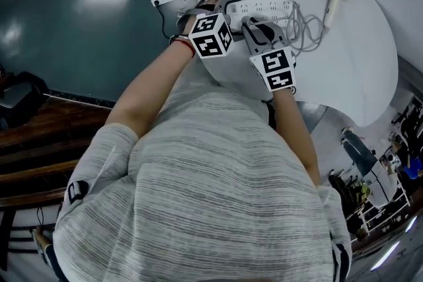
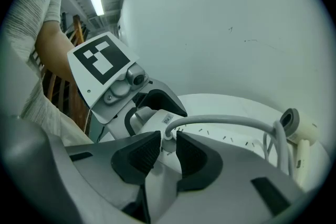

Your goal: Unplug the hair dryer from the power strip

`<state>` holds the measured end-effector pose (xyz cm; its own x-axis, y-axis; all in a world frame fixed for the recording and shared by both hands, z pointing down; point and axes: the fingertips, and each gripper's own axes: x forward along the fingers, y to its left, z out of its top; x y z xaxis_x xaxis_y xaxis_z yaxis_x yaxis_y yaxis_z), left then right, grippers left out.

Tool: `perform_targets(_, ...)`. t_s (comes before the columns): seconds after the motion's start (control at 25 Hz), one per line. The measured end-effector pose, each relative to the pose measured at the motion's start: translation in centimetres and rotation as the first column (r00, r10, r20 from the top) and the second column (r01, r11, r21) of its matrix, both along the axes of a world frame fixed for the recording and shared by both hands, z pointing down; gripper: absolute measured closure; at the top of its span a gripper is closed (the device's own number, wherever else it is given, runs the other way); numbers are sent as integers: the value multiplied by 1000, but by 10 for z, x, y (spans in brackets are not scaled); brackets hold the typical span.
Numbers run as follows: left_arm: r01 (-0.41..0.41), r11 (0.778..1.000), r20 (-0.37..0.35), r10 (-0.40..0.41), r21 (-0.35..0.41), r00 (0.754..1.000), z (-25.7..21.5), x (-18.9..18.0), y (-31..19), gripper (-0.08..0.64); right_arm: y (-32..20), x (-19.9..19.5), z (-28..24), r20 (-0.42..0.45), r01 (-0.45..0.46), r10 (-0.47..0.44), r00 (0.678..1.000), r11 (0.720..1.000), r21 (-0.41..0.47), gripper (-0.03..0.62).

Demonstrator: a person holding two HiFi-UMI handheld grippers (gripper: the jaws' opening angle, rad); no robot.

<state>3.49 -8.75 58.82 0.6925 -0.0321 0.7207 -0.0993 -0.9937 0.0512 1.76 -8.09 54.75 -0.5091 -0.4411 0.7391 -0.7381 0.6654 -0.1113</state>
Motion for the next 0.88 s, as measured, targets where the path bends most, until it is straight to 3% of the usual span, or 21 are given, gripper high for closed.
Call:
perform_targets(0.52, -7, 999, 36, 9, -43, 999, 5, 1, 0, 101, -3, 1, 2, -85, 17, -17, 996, 1000, -4, 523)
perform_targets(0.88, 5, 996, 108, 5, -93, 994, 12, 1, 0, 100, -1, 4, -1, -141, 23, -26, 990, 1000, -21, 535)
